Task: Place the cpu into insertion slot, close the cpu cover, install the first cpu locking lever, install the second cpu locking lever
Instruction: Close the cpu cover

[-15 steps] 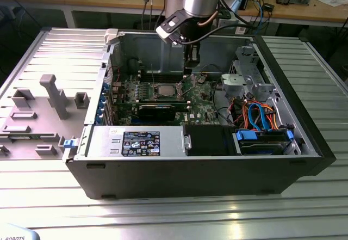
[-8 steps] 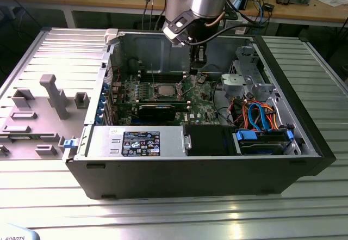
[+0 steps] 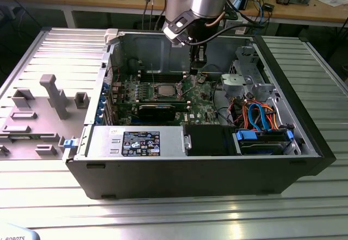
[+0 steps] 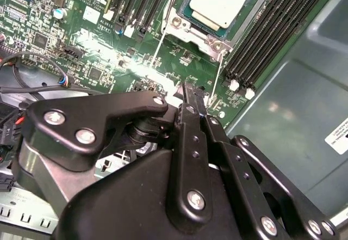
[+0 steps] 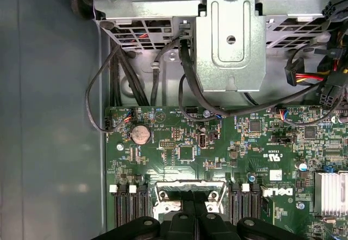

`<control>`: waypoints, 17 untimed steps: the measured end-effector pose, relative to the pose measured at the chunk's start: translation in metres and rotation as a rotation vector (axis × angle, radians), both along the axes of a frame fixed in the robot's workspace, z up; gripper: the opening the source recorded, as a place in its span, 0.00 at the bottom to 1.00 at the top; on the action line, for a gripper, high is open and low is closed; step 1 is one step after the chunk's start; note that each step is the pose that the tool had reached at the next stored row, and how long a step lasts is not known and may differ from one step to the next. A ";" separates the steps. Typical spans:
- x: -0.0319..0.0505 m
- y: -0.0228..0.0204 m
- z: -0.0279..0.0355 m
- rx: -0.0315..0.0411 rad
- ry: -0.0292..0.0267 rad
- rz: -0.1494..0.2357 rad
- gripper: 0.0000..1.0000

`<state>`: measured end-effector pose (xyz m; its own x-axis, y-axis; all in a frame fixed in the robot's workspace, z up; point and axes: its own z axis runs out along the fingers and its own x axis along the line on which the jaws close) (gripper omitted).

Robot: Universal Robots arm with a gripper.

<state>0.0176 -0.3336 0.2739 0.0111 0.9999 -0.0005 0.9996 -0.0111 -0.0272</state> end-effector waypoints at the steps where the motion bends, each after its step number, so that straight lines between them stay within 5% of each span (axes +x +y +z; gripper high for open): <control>1: 0.0005 0.0000 0.0000 -0.0001 0.0000 0.000 0.11; 17: 0.0189 0.0004 -0.0029 -0.0021 0.0016 0.006 0.11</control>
<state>0.0365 -0.3332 0.2710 0.0052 1.0000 -0.0026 0.9996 -0.0052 -0.0288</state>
